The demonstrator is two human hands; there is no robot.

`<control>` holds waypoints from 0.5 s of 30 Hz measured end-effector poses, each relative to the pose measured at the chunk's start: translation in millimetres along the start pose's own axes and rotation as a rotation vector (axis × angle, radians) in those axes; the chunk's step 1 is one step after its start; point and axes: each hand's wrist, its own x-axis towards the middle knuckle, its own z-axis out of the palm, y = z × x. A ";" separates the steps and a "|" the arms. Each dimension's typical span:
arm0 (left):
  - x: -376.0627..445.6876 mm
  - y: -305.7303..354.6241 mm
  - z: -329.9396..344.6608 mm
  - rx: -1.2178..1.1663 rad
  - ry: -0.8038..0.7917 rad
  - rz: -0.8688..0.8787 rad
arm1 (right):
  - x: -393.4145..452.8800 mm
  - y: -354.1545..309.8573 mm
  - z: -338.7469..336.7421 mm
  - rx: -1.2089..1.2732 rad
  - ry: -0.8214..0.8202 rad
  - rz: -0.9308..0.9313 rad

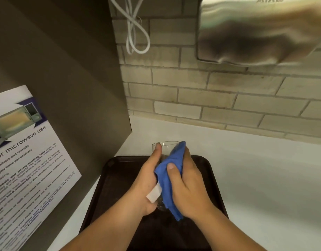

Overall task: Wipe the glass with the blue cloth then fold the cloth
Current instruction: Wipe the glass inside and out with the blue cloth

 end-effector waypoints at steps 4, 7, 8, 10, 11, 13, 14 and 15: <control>-0.9 2.6 2.4 -0.055 -0.037 0.009 | 22.1 1.7 -9.7 0.179 0.000 0.236; 0.8 11.7 -4.3 -0.146 -0.045 -0.041 | 16.9 8.0 -21.5 0.331 -0.164 0.374; 2.8 14.2 -5.7 -0.173 -0.035 -0.052 | 8.0 10.7 -22.7 0.256 -0.230 0.334; 8.5 13.6 -6.6 -0.167 -0.039 -0.055 | -9.9 10.5 -16.3 0.102 -0.327 0.220; 9.9 12.6 -5.3 -0.143 -0.040 -0.050 | -14.9 8.8 -12.6 0.017 -0.320 0.152; 10.3 8.8 -2.1 -0.109 -0.071 -0.050 | -8.5 3.0 -7.3 -0.083 -0.243 0.037; 8.6 7.5 -0.8 -0.101 -0.087 -0.041 | -1.0 -1.5 -8.2 -0.044 -0.185 0.027; 6.2 6.8 -0.1 -0.082 -0.099 -0.037 | 8.5 -7.0 -12.2 0.052 -0.116 0.068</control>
